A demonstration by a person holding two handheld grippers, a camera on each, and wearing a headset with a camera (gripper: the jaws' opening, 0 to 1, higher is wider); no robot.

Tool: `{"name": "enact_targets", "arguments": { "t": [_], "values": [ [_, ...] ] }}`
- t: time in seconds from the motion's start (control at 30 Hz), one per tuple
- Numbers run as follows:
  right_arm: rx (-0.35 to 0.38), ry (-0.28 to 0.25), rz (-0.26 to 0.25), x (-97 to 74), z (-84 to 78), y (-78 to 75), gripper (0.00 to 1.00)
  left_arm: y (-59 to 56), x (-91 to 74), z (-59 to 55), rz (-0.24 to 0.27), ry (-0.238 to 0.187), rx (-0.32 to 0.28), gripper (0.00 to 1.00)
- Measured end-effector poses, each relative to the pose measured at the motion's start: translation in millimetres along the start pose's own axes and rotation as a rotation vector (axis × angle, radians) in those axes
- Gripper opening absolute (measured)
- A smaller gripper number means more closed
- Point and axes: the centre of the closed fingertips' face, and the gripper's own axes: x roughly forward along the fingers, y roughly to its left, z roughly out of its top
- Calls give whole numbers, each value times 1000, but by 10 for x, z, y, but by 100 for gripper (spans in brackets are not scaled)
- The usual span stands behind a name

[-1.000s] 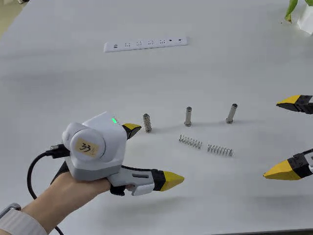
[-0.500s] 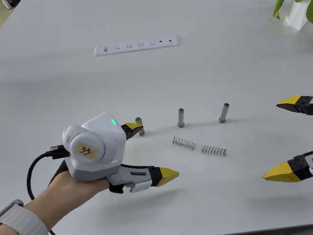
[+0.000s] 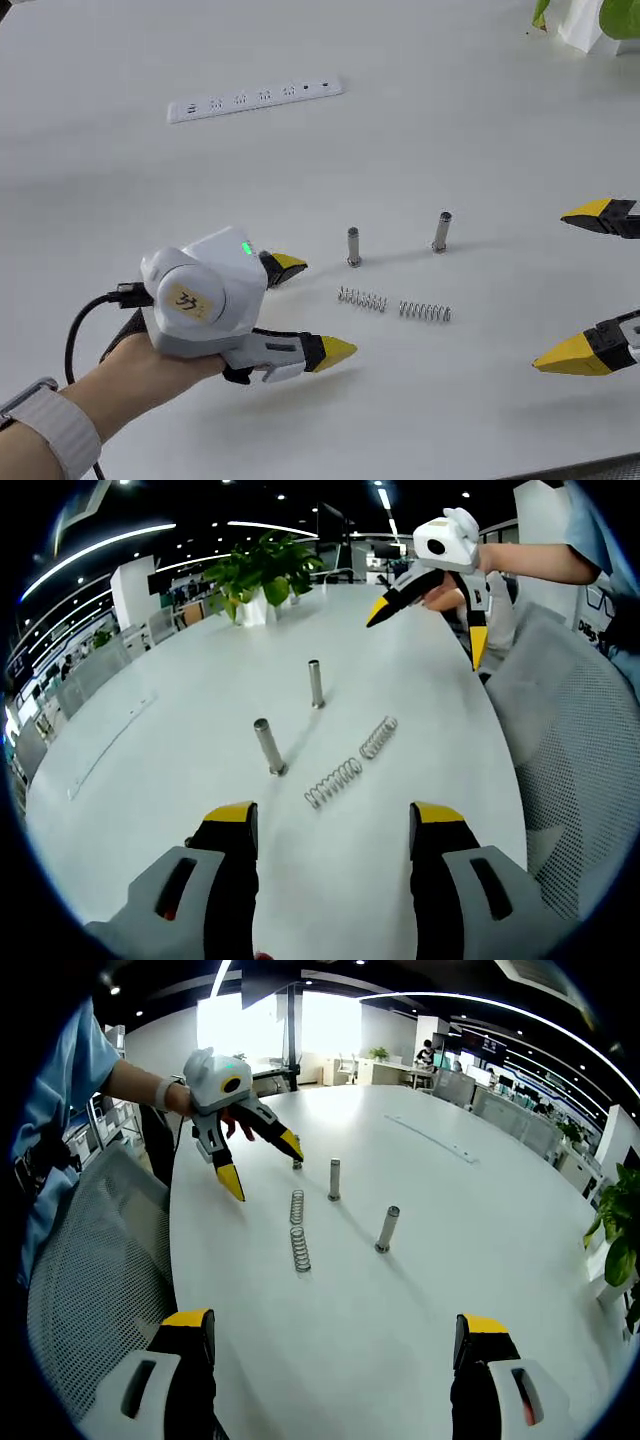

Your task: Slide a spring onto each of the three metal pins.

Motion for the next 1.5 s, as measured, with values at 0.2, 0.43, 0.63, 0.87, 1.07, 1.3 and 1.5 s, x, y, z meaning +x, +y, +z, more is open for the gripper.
{"name": "enact_targets", "arguments": {
  "t": [0.2,0.43,0.63,0.87,1.07,1.3,1.5],
  "values": [
    [22,8,-1,-11,-92,22,99,-43,105,2,-55,39,15,53],
    [44,11,-1,-8,-155,60,99,-56,210,5,-89,65,44,46],
    [62,6,-7,-12,-186,63,99,-7,275,24,-98,90,86,37],
    [82,1,-7,-3,-215,91,98,19,328,-36,-104,151,129,30],
    [97,-5,-8,-2,-233,119,98,6,330,-80,-125,178,138,24],
    [106,-9,-13,-10,-248,127,98,22,338,-86,-139,196,142,15],
    [110,-11,-14,-13,-254,132,98,2,362,-97,-159,211,149,11]
  ]
}}
